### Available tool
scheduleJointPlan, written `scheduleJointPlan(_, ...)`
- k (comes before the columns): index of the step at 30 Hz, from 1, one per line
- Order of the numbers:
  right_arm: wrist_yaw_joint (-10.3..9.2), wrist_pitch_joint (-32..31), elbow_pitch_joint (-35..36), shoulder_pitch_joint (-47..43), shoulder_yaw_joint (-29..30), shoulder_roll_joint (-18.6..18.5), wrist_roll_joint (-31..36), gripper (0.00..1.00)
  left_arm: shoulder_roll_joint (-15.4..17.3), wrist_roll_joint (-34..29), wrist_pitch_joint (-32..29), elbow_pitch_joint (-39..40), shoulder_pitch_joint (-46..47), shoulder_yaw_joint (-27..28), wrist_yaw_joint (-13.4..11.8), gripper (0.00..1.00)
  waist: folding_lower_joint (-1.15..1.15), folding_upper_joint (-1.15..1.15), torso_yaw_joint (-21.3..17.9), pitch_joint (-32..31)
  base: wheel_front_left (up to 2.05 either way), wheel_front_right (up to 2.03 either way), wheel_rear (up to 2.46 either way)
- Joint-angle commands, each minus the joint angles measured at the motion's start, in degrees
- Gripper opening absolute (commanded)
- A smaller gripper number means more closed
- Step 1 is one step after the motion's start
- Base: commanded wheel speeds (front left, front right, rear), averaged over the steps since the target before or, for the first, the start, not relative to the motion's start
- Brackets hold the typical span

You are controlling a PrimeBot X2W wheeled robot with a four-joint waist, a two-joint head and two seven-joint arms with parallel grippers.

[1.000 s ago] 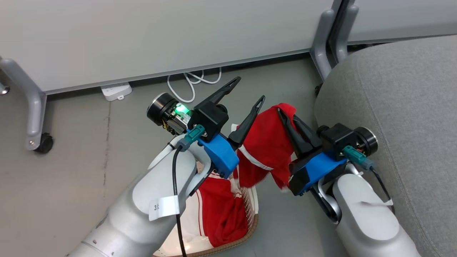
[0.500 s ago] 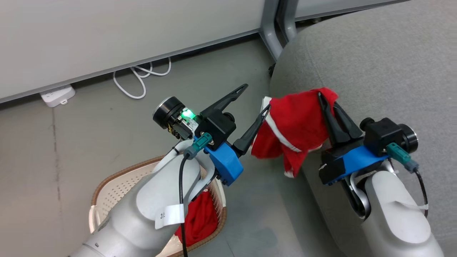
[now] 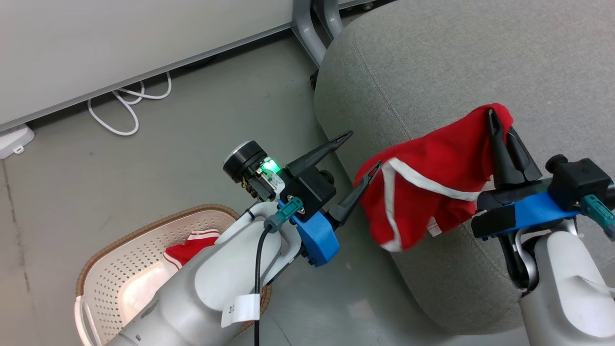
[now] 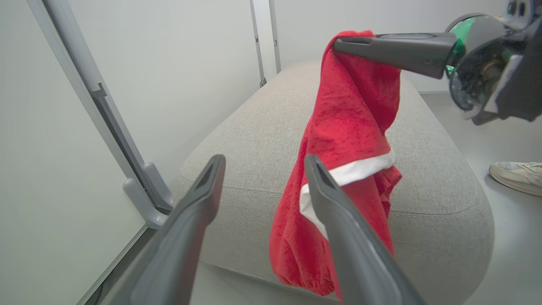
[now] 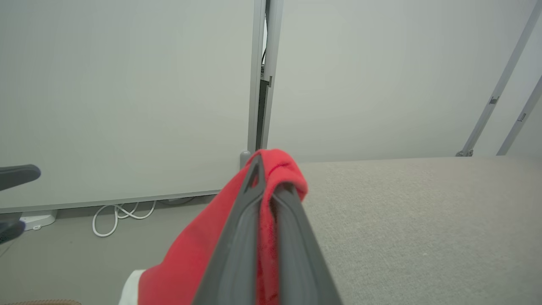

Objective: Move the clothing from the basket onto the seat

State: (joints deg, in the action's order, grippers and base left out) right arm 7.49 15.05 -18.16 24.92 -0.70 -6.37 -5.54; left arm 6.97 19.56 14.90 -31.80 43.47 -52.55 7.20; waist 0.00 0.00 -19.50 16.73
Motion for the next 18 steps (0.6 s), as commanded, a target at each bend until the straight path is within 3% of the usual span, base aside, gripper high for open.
scheduleJointPlan(1,0.01,0.2,0.5,-0.9,0.4,-0.3,0.1,0.00,0.3,-0.2,0.2,0.2,-0.6,-0.1,0.3,1.00,0.00,0.00,-0.4,0.3,0.00,0.00,0.00)
scheduleJointPlan(10,0.01,0.2,2.2,-2.6,2.0,-0.3,0.1,0.00,0.0,-0.1,0.2,0.8,-0.7,-1.5,0.3,1.00,0.00,0.00,-1.2,1.1,0.00,0.00,0.00)
scheduleJointPlan(18,0.01,0.2,5.9,1.9,4.2,-1.2,0.3,0.00,0.7,-0.4,0.3,2.1,0.5,-1.2,-0.4,1.00,0.00,0.00,-1.4,2.6,0.00,0.00,0.00)
